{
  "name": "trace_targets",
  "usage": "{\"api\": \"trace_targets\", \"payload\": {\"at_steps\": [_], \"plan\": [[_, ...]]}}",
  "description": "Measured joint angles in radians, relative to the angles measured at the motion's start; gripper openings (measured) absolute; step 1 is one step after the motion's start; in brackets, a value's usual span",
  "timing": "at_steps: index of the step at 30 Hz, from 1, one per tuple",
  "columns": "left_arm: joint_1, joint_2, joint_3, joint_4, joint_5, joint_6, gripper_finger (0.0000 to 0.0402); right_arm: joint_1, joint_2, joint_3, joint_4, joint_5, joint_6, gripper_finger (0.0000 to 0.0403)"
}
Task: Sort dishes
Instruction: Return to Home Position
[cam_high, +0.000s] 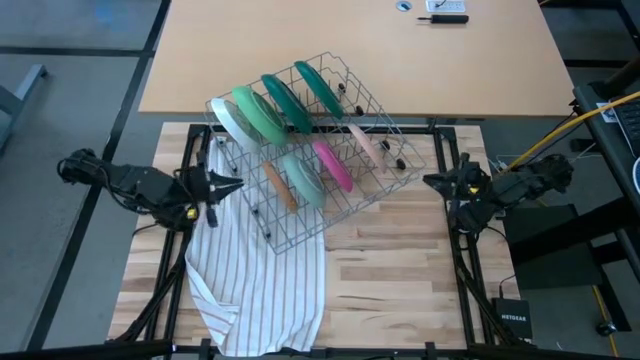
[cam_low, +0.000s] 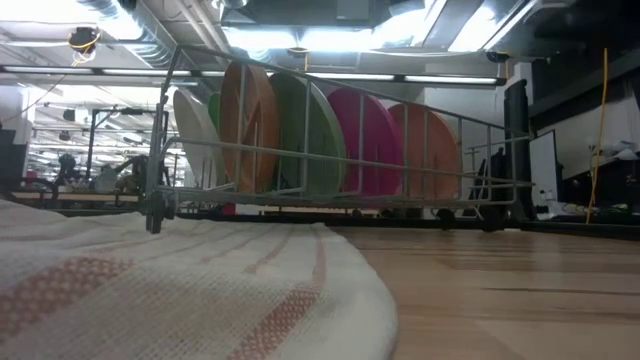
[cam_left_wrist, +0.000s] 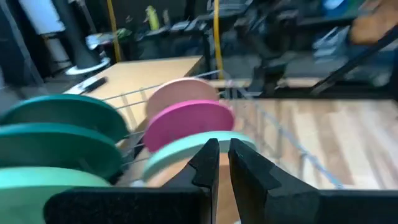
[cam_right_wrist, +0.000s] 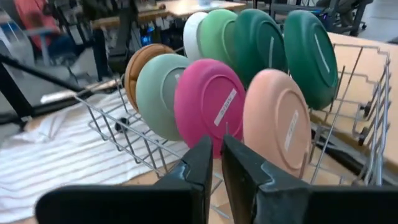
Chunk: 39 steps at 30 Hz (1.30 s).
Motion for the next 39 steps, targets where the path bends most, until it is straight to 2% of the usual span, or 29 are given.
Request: {"api": "trace_targets", "payload": {"at_steps": [4,8,13,22,30,35,39], "plan": [[-0.001,-0.177,-0.188,0.147,0.049,0.024,0.0029,0.000,-0.144,-0.086,0.003,0.000,0.041,0.0039],[0.000,-0.364,-0.344,0.250,0.049,0.035,0.0029,0.000,-0.266,-0.149,0.008,0.000,0.049,0.0039],[0.000,-0.599,-0.461,0.273,0.049,0.035,0.0029,0.000,-0.270,-0.164,0.001,0.003,0.051,0.0039],[0.005,-0.584,-0.528,0.285,0.019,0.044,0.0029,0.000,-0.268,-0.225,0.035,0.003,0.095,0.0039],[0.008,-0.590,-0.625,0.291,0.016,-0.015,0.0029,0.000,-0.270,-0.307,0.135,0.007,0.097,0.0039],[0.008,-0.589,-0.691,0.291,0.014,-0.106,0.0029,0.000,-0.270,-0.344,0.147,0.005,0.102,0.0039],[0.012,-0.578,-0.700,0.312,0.009,-0.125,0.0029,0.000,-0.270,-0.379,0.187,-0.001,0.104,0.0039]]}}
